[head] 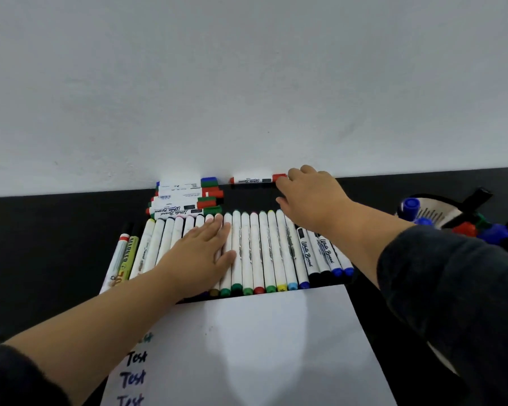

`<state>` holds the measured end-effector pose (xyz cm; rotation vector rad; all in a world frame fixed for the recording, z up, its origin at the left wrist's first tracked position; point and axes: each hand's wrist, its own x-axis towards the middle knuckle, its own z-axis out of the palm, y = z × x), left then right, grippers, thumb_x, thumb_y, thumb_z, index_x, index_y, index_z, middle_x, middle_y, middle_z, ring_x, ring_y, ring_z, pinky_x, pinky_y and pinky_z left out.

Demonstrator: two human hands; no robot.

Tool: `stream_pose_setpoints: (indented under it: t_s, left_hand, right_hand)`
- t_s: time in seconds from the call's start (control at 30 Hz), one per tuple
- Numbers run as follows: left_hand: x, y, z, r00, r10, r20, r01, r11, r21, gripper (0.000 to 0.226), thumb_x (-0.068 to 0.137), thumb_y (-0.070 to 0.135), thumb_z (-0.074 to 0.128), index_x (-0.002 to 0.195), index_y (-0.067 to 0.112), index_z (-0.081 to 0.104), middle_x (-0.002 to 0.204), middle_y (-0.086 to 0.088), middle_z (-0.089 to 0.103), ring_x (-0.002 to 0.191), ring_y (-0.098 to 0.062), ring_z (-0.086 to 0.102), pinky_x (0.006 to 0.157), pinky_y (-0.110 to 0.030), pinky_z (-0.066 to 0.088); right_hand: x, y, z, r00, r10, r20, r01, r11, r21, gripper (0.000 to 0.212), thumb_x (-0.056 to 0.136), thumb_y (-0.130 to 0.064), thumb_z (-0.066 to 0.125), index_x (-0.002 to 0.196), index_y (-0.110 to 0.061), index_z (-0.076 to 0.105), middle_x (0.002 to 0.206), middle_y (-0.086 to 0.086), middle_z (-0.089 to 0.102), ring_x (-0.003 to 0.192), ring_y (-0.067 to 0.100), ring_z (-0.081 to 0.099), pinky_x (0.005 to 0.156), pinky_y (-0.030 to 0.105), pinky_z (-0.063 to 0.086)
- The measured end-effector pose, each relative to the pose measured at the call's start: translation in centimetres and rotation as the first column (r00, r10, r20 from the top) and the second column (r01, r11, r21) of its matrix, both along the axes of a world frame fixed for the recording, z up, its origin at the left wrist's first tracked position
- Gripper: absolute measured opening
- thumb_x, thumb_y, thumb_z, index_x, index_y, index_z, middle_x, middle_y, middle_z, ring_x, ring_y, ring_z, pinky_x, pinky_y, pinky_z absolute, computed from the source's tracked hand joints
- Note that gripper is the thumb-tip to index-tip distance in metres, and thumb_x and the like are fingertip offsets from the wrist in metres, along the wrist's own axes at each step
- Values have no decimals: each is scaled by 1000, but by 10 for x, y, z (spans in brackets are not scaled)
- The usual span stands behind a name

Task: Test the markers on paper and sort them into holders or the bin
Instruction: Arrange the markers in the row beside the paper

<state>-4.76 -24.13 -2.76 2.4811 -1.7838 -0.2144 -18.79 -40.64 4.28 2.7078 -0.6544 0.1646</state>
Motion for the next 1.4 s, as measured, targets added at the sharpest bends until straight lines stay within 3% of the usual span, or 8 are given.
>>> stream_pose_setpoints:
  t_s: [0.3,0.6,0.87,1.23,1.4]
  left_hand:
    - [0,0,0,1000,-7,-28,7,1000,-22,63,98,50,21,150,26,-5,156,7,-14,143,-6,-12,113,-23,-9]
    - [3,1,-2,998,-15,-53,12,999,-48,63,98,50,21,149,27,-6,156,9,-15,141,-2,-13,106,-17,-13]
    - [3,2,-3,998,-18,-57,16,999,-49,63,97,50,22,149,27,-5,156,9,-14,141,-2,-13,107,-17,-13]
    - [2,3,-4,999,-4,-46,3,1000,-16,63,98,49,23,150,26,-4,157,7,-13,142,-4,-12,109,-19,-11]
    - [2,4,-2,999,-4,-49,5,1000,21,62,99,47,23,150,22,-2,157,4,-11,143,-7,-11,112,-23,-9]
  right_hand:
    - [62,-30,-37,1000,-21,4,20,990,140,40,99,-27,40,136,-13,38,131,10,44,118,29,42,83,38,38]
    - [99,-52,-52,999,18,-32,-11,980,201,41,97,-18,43,137,-10,37,133,12,42,121,32,38,89,42,39]
    - [103,-54,-51,1000,7,1,-7,971,240,41,90,2,45,130,-6,43,127,19,40,111,35,42,84,39,39]
    - [87,-42,-44,998,44,-49,-30,964,265,46,87,3,46,131,-9,43,126,12,46,111,30,44,84,37,39]
    - [75,-27,-27,999,-13,39,-4,909,416,41,86,-2,53,126,-12,49,122,9,49,108,27,48,85,34,41]
